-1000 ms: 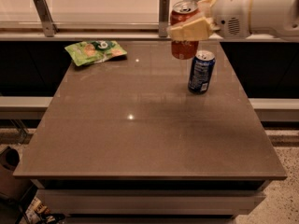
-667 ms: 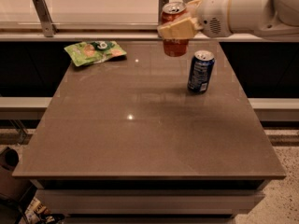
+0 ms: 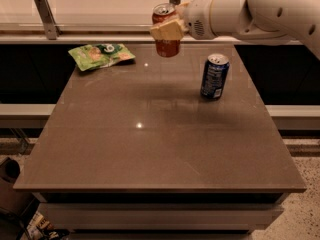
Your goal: Move coke can near green rice chip bag
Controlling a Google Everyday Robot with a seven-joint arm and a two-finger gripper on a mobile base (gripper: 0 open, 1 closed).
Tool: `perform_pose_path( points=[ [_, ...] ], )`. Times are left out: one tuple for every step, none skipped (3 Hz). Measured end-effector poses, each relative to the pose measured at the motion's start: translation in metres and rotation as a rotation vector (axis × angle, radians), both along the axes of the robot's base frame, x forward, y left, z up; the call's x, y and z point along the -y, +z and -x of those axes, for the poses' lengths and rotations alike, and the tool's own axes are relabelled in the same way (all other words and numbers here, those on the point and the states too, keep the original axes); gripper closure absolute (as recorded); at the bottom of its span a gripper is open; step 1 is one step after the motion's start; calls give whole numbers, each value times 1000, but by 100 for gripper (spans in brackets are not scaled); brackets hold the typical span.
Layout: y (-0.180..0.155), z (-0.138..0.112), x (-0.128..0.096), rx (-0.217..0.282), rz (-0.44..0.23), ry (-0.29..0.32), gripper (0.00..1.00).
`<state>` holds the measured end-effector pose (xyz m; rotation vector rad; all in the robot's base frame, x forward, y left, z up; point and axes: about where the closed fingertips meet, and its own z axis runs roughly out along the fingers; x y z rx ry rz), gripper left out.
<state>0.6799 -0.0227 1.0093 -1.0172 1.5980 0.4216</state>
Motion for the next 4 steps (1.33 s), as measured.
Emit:
perform_pose_path(
  points=[
    [-13, -13, -26, -9, 17, -44, 100],
    [-32, -27, -48, -27, 33, -97, 100],
    [-56, -32, -67, -55, 17, -116, 100],
    [-70, -36, -85, -68, -28, -110, 100]
  ],
)
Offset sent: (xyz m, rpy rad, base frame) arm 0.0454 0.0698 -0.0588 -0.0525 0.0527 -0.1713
